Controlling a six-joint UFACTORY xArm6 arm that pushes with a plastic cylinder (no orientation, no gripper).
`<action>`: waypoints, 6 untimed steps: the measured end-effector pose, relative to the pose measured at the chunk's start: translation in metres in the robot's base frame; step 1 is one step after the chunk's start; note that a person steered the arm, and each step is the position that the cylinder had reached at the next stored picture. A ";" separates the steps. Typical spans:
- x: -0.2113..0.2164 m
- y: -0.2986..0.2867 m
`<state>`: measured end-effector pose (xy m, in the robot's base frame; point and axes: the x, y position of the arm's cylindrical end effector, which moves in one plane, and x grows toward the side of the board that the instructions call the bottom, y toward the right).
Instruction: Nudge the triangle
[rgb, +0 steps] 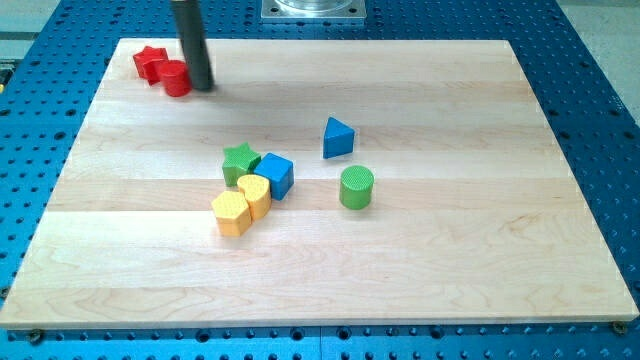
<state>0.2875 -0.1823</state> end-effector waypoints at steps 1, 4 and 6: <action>0.005 -0.013; 0.051 0.248; 0.133 0.222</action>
